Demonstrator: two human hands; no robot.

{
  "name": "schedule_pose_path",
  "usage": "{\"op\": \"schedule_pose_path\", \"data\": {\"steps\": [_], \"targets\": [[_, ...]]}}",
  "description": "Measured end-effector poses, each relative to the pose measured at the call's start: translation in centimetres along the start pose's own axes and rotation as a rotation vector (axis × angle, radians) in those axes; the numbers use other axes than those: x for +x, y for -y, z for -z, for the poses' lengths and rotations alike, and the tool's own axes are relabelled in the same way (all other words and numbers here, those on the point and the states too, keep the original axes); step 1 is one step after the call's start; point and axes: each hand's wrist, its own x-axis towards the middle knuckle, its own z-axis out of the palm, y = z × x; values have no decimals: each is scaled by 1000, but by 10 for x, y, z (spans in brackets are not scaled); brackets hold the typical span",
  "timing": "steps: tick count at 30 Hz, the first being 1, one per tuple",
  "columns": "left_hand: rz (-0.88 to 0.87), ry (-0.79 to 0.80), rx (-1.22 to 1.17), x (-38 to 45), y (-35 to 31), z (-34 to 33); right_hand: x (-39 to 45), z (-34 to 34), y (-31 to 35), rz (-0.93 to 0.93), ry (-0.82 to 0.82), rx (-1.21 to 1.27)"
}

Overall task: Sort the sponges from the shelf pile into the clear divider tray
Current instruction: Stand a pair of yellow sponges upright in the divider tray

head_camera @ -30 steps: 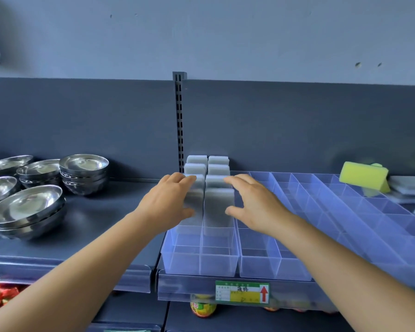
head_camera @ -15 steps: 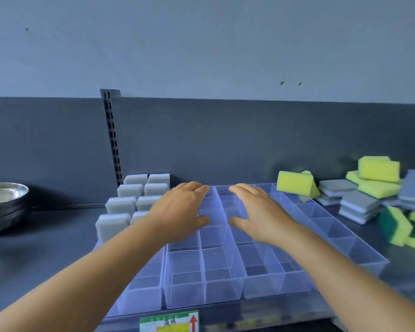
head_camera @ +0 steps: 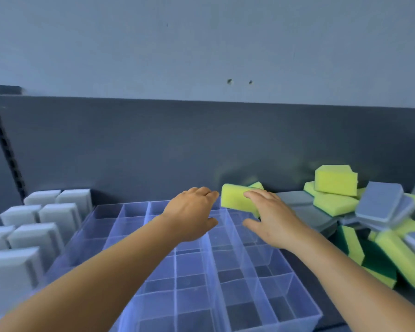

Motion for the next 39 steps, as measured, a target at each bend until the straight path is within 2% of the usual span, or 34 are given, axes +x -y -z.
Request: {"op": "schedule_pose_path", "data": {"steps": [7,11,14,24,30,35,39], "targets": [[-1,15,60,57,-24,-18,38,-1,-60,-29,-5,-20],[38,27,51,76,-25,-30,61,-7,-78,45,50,-57],[84,-30,-13,82,-25,-36,72,-12,-88,100,62,-94],[153,-51,-90,84,-25,-32,81,-18,-101,6,-64,-72],[133,-126,-162,64,-13,-10,76,15,-80,-13,-225,64],[241,-112,-201,36,18,12,71,27,-34,102,-250,164],[281,-103,-132,10,52,27,74,24,11,182,-233,209]]}}
